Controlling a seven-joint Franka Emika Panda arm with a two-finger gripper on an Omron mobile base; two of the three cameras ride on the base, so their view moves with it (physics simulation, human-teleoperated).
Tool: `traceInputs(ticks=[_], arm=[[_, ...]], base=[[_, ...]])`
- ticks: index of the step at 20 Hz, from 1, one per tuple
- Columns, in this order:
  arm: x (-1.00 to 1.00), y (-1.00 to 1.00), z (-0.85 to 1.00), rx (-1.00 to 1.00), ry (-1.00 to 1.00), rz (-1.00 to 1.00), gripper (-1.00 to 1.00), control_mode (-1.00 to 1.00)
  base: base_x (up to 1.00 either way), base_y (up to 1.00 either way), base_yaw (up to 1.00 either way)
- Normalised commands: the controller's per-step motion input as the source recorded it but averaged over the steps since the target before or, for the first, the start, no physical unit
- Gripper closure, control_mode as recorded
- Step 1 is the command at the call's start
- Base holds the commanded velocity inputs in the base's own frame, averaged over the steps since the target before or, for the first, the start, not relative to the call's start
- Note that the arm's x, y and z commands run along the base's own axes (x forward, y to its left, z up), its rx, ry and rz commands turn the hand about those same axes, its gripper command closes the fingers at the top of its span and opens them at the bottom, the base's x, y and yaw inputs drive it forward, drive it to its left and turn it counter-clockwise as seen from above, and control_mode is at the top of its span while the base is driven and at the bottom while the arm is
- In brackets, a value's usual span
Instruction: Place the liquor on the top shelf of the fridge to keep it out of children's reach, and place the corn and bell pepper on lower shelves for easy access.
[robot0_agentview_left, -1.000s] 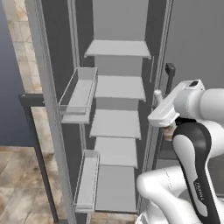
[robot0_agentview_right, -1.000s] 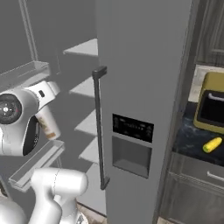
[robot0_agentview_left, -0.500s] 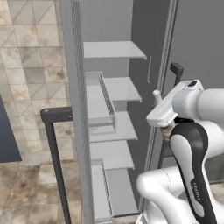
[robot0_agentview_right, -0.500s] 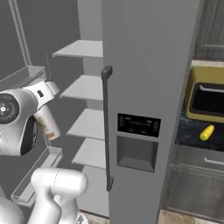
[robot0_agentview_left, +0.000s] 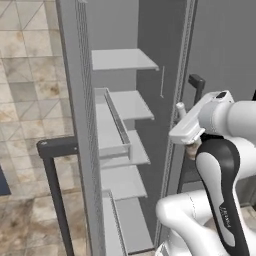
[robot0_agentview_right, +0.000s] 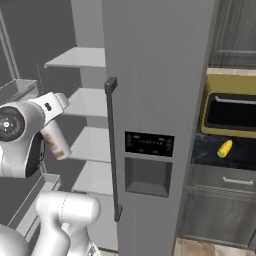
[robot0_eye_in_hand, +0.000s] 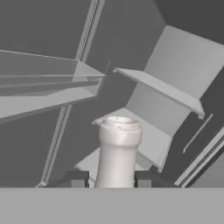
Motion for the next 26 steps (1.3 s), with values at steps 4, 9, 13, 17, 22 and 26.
traceInputs(ticks=[4,9,13,17,22,26], arm=[[0.0,0.0,0.0,0.0,0.0,0.0,1.0,1.0],[0.0,0.0,0.0,0.0,0.0,0.0,1.0,1.0],[0.01,0.49,0.0,-0.07,-0.07,-0.1,1.0,-1.0],[0.2,0.16,0.03,0.0,-0.03,-0.15,1.0,-1.0],[0.25,0.0,0.23,0.01,-0.04,-0.14,1.0,-1.0],[0.04,-0.06,0.51,0.07,-0.05,-0.13,1.0,-1.0]], base=[[0.55,0.29,-0.09],[0.29,0.47,-0.06],[0.0,0.0,0.0],[0.0,0.0,0.0],[0.0,0.0,0.0],[0.0,0.0,0.0]])
